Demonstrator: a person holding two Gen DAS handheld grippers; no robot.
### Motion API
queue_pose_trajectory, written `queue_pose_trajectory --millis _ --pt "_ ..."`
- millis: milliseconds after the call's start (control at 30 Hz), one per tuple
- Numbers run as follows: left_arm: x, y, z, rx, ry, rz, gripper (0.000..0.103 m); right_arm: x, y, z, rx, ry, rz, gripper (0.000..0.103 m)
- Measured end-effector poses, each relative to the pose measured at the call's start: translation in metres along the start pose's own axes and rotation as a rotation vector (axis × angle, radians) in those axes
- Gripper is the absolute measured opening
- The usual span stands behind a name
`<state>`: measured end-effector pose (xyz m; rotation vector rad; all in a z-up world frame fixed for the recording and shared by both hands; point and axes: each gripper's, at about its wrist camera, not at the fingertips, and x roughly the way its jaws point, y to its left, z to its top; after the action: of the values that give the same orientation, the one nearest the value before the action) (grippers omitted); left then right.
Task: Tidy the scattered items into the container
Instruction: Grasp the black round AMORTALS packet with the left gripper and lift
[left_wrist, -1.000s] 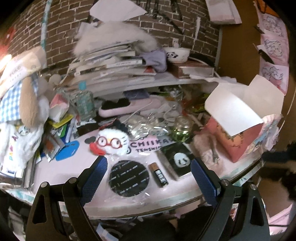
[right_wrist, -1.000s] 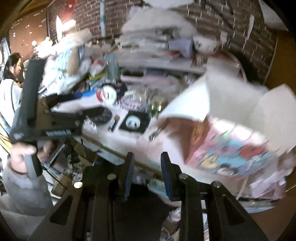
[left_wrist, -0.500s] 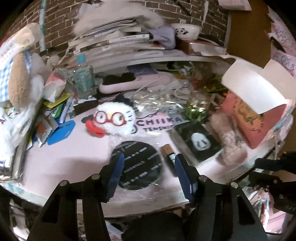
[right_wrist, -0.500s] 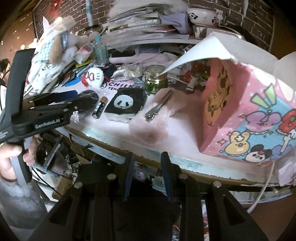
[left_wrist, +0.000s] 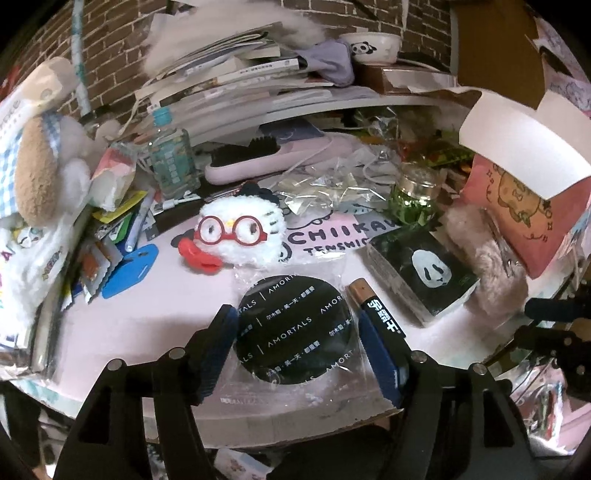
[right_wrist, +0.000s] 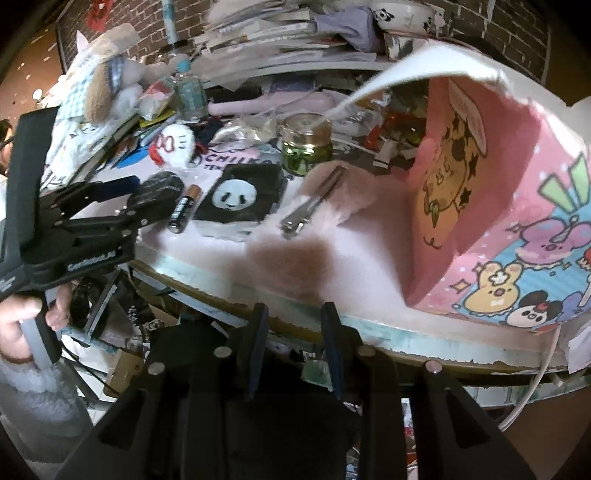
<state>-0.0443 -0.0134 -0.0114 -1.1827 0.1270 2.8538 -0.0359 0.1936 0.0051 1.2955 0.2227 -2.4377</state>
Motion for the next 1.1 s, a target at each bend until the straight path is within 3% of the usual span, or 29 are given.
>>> queue_pose_trajectory --millis 333,467,633,733,867,1100 --pt "0.002 -0.003 -0.001 0.028 0.003 0.028 0.06 0.0 -0.002 -0.001 0.003 -0.004 -0.009 0.026" --pt "0.005 -0.005 -0.001 0.041 0.0 0.056 0.074 0.0 -0.002 -0.001 0.002 -0.004 -0.009 0.026" --pt "0.01 0.009 -0.002 -0.033 0.012 -0.027 0.074 0.0 -0.002 0.0 0.002 -0.004 -0.009 0.026" --pt "0.011 0.01 -0.003 -0.04 0.01 -0.046 0.073 0.0 -0.002 0.001 0.003 -0.006 -0.01 0.026" --pt "0.01 0.007 -0.002 -0.031 0.009 -0.063 0.064 0.0 -0.002 0.001 0.007 -0.008 -0.01 0.026" --pt "0.006 0.008 0.003 -0.041 0.016 -0.046 0.06 0.0 -0.002 0.001 0.008 -0.008 -0.01 0.026"
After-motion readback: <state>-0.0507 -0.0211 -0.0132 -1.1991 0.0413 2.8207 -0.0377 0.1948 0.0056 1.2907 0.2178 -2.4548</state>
